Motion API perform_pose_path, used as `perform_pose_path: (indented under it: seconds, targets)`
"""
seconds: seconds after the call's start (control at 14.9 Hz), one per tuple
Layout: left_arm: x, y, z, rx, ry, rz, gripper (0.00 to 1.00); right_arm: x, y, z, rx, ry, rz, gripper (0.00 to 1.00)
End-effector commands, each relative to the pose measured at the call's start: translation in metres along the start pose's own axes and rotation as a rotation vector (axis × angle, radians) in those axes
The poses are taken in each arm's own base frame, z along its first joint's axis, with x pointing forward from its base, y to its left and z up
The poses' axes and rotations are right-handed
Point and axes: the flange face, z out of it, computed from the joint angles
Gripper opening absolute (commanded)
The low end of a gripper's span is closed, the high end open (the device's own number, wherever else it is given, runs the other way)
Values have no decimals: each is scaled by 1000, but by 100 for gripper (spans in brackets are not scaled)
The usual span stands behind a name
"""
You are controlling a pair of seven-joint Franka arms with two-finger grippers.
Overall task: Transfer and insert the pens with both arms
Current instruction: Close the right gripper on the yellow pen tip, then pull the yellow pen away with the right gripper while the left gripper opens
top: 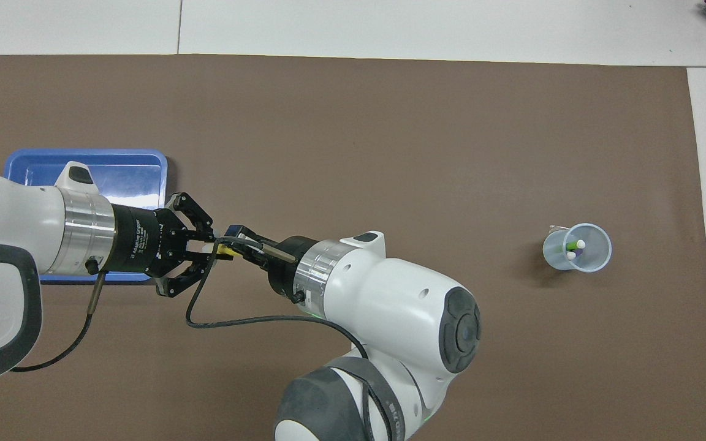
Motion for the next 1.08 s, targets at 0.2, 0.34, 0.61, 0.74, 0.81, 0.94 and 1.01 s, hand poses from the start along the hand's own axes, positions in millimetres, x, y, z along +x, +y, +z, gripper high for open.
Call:
perform_pose_path:
  seconds: [0.2, 0.34, 0.61, 0.74, 0.81, 0.94, 1.01]
  targets:
    - [-8, -10, -8, -17, -12, 5, 15, -1, 4, 4, -28, -22, -5, 0]
    - [-8, -10, -8, -16, -9, 6, 26, 2, 7, 3, -37, -24, -13, 0]
    - [-8, -10, -7, -14, -8, -2, 44, 20, 16, -1, -102, -56, -92, 0]
    - [-6, -10, -9, -18, -7, 0, 44, 30, 20, -4, -143, -69, -146, 0]
    - [-5, -10, -10, -19, -7, 2, 44, 38, 24, -8, -166, -74, -174, 0]
    - [-4, -9, -11, -21, -6, 3, 43, 56, 30, -21, -217, -102, -228, 0]
    - [-4, -10, -10, -18, 2, 12, 41, 69, 33, -35, -243, -108, -254, 0]
